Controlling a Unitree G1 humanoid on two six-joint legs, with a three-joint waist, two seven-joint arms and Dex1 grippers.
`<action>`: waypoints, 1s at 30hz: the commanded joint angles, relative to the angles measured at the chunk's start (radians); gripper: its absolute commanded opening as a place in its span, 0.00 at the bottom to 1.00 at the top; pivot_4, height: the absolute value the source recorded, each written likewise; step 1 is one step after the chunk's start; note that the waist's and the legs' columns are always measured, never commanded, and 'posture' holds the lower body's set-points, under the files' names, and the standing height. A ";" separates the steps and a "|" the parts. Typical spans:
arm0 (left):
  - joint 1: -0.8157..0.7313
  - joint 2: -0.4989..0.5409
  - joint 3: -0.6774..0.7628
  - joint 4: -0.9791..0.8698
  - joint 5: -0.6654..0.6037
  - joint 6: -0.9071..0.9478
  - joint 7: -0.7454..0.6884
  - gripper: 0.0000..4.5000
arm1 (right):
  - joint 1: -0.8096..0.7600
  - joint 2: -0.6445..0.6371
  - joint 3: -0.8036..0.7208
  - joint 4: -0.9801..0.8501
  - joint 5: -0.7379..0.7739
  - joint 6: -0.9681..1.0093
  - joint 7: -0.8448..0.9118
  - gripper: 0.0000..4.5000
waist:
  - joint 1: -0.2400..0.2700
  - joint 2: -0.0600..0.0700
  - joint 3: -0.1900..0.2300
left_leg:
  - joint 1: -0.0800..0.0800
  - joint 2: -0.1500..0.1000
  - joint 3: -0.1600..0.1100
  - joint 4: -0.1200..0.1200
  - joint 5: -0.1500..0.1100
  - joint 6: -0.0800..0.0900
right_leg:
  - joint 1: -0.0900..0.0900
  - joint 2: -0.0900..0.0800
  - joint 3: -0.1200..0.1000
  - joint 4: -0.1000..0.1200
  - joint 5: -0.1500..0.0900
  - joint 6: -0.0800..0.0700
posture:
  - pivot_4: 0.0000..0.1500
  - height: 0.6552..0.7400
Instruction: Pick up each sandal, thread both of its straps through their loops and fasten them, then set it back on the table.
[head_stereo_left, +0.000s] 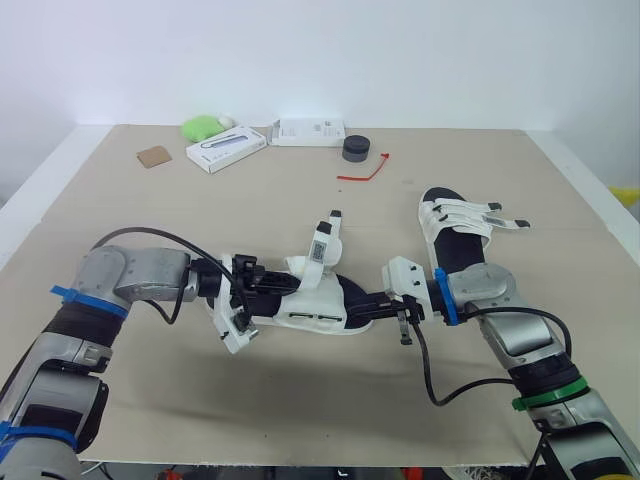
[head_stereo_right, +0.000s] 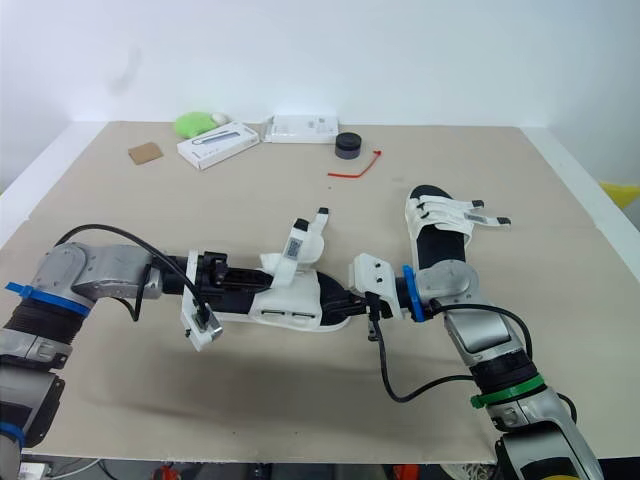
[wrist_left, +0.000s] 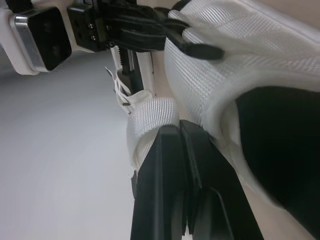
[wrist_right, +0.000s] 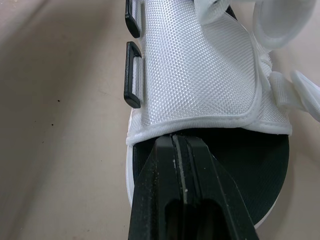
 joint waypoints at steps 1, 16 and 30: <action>-0.022 0.028 0.017 -0.046 0.065 0.005 0.111 0.01 | -0.021 0.001 0.005 -0.015 0.002 -0.008 0.008 0.00 | 0.000 0.000 0.000 | 0.000 0.000 0.000 0.000 0.000 0.000 | 0.000 0.000 0.000 0.000 0.000 0.000 | 1.00 1.00; -0.072 0.195 -0.157 -0.207 0.521 0.230 0.771 0.01 | -0.040 0.009 0.015 0.006 -0.001 -0.017 0.015 0.00 | 0.000 0.000 0.000 | 0.001 0.000 0.002 0.000 0.000 0.000 | 0.000 -0.002 -0.002 0.000 0.001 -0.001 | 1.00 1.00; -0.111 0.221 -0.280 -0.027 0.161 0.017 0.512 0.01 | -0.031 0.001 0.014 0.005 0.001 -0.020 0.018 0.00 | -0.001 0.000 0.000 | 0.001 0.001 0.005 0.000 0.000 0.000 | 0.000 -0.002 -0.002 0.001 0.001 -0.002 | 1.00 1.00</action>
